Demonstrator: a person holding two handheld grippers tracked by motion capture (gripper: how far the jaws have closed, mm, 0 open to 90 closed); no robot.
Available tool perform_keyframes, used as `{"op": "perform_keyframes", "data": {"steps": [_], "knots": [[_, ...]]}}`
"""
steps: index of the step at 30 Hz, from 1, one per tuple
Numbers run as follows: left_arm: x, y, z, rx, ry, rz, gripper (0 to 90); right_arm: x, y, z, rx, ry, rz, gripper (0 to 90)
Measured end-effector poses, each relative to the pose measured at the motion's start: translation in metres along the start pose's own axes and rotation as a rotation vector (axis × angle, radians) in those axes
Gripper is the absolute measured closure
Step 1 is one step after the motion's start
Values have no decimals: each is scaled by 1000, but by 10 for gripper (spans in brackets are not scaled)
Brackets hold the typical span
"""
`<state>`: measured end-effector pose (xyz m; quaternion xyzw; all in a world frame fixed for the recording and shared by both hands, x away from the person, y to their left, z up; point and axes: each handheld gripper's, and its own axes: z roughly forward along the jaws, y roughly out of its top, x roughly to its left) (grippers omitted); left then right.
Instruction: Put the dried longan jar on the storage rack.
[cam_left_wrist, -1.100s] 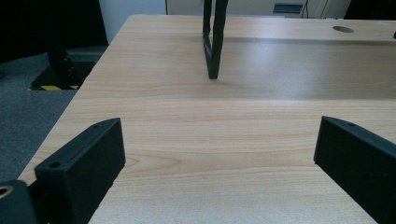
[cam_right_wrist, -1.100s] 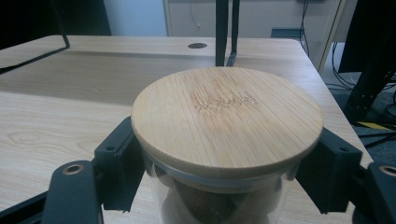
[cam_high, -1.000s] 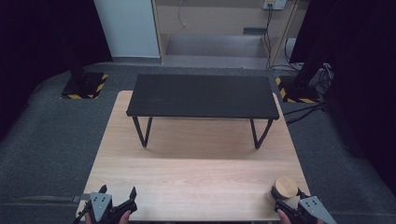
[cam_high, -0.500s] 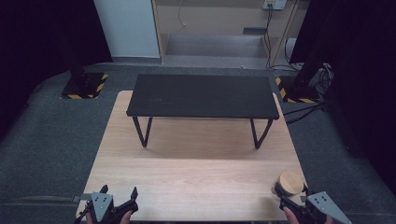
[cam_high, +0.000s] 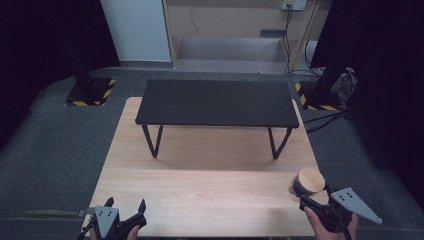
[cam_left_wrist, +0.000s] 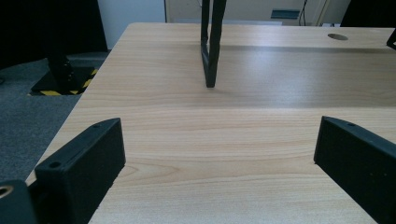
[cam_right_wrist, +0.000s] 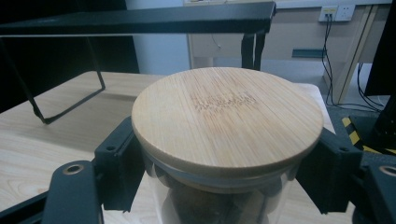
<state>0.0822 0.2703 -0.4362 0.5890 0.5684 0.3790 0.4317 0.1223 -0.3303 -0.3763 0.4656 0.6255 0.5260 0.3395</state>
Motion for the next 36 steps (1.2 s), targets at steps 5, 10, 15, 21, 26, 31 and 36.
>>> {"op": "perform_keyframes", "data": {"steps": [5,10,15,21,26,31,36], "knots": [[-1,0,0,-2,-3,-1,8,-2,15,8,-4,12,-15,260],[-3,0,1,0,-9,4,8,-1,29,16,-15,24,-25,260],[-3,1,1,-2,-11,6,8,0,42,23,-19,32,-21,259],[-2,1,0,-6,-9,5,8,5,54,32,-19,37,-34,260],[-3,2,0,-9,-17,8,8,9,64,38,-24,35,-52,259],[-3,1,1,-9,-26,10,8,12,76,45,-26,27,-76,260],[-3,1,2,-8,-32,8,8,12,90,53,-28,22,-86,260]]}}
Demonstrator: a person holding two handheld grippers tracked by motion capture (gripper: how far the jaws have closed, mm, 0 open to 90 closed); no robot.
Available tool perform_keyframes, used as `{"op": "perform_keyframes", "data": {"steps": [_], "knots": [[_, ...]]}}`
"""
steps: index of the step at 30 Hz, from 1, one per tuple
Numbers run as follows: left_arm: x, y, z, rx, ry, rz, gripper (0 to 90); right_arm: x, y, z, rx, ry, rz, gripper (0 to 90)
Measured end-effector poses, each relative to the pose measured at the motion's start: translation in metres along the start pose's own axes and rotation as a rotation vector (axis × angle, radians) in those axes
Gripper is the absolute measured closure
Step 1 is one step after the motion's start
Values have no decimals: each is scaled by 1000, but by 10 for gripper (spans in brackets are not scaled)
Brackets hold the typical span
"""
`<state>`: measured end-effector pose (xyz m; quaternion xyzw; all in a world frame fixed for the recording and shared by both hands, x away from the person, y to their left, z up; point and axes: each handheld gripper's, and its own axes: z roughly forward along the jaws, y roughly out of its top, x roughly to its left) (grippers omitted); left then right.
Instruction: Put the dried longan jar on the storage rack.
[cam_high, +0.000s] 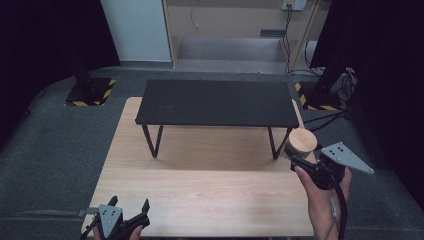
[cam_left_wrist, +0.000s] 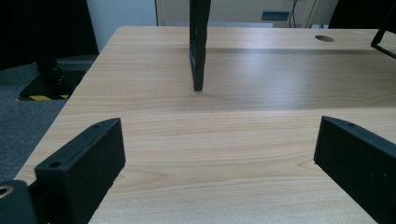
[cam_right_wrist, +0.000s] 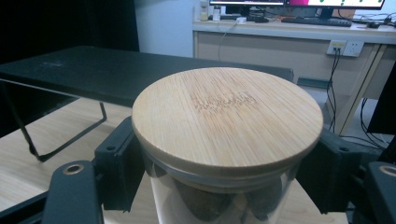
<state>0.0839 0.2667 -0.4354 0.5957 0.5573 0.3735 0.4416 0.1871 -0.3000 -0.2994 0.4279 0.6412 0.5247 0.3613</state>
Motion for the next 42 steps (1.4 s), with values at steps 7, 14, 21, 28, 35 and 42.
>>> {"op": "perform_keyframes", "data": {"steps": [7,14,21,28,35,42], "knots": [[-3,1,2,-4,-15,7,8,-3,19,17,2,0,-16,260],[0,1,4,-4,-12,3,8,-8,37,41,22,4,-17,260],[1,1,6,-5,-12,3,8,-12,47,61,26,2,-12,260],[4,2,7,-8,-9,0,8,-13,56,75,30,-6,-19,260],[8,1,10,-4,-6,-7,8,-14,60,91,44,-15,-15,260],[11,1,11,-5,-4,-11,8,-15,63,103,57,-23,-14,260]]}}
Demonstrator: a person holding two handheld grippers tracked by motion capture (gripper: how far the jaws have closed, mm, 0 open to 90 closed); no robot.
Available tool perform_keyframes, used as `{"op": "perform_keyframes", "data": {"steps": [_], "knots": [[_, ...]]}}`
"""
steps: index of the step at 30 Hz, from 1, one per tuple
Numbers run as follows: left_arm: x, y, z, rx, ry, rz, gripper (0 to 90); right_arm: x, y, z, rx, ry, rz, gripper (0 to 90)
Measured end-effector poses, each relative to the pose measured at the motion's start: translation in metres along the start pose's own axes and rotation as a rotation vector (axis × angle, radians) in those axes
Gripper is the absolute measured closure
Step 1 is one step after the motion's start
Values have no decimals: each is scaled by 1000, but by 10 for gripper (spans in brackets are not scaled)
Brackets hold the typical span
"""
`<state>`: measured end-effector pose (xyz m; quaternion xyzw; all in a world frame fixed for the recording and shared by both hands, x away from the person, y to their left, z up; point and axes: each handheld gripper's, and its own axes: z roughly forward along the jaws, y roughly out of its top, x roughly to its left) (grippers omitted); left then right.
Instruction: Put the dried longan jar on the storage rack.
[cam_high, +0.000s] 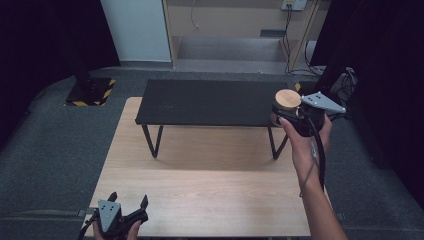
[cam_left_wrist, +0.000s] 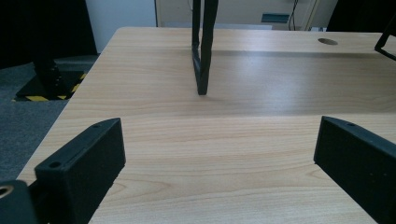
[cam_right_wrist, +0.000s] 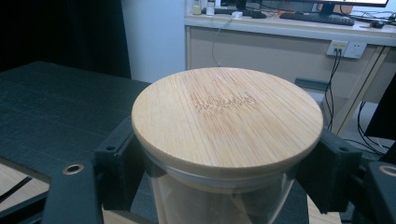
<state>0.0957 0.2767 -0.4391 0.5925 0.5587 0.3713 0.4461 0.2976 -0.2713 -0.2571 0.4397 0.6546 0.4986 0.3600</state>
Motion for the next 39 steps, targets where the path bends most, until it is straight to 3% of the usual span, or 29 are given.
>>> {"op": "perform_keyframes", "data": {"steps": [10,39], "knots": [[5,-1,2,1,5,-6,8,-1,0,23,20,-21,6,260],[9,0,3,1,15,-10,8,-8,1,43,49,-26,17,259]]}}
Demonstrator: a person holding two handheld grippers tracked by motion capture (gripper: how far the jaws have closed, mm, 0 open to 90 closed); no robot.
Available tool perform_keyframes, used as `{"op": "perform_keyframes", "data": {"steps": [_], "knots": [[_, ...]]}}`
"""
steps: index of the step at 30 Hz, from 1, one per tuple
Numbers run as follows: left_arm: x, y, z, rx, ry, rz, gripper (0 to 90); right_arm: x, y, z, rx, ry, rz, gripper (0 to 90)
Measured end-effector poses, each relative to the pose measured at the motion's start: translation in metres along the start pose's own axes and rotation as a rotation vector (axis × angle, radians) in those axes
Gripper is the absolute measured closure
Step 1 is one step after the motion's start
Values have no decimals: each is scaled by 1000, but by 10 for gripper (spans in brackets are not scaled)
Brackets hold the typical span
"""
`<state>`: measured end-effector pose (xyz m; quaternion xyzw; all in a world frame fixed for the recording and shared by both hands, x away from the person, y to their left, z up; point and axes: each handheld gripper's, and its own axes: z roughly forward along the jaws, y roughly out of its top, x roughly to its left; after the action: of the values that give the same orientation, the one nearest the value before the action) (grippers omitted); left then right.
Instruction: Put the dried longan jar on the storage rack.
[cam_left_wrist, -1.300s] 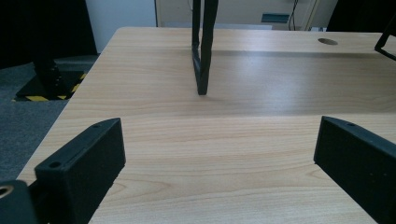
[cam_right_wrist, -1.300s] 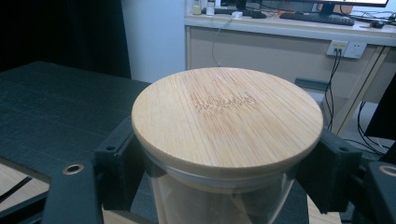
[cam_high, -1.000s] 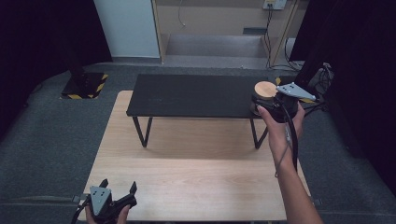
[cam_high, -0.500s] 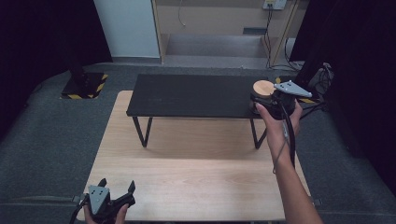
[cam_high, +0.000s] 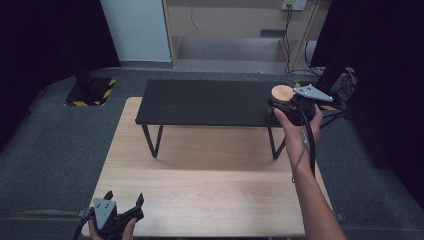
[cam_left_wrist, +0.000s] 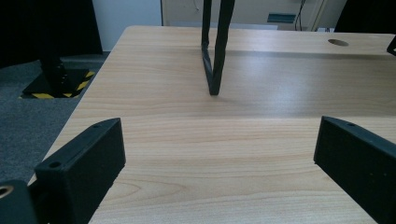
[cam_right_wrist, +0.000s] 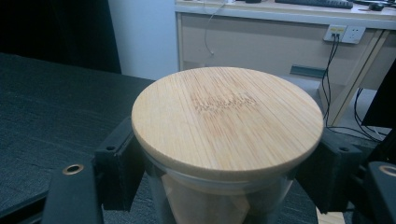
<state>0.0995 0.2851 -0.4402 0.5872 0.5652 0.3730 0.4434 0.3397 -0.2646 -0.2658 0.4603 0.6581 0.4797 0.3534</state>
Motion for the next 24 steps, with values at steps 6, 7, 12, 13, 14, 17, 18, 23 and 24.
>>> {"op": "perform_keyframes", "data": {"steps": [6,7,12,13,14,17,18,23,24], "knots": [[-1,-1,1,1,-1,1,8,-1,-2,0,-4,2,6,259],[-1,-1,1,3,-2,0,8,-2,-2,0,-5,3,9,260],[-1,-1,1,2,-1,0,8,-3,-3,1,-8,4,12,260],[0,-1,0,2,-1,0,8,-2,-3,1,-9,3,13,260],[0,-1,0,1,0,0,8,-2,-3,1,-9,3,15,259],[0,0,0,1,0,0,8,-2,-4,1,-11,2,13,258],[0,-1,0,0,0,0,8,-2,-4,1,-12,0,11,247],[0,-1,0,2,-2,-2,8,-1,-5,3,-20,-1,10,148],[-1,-1,0,2,-2,-1,8,-1,-5,4,-14,0,11,122]]}}
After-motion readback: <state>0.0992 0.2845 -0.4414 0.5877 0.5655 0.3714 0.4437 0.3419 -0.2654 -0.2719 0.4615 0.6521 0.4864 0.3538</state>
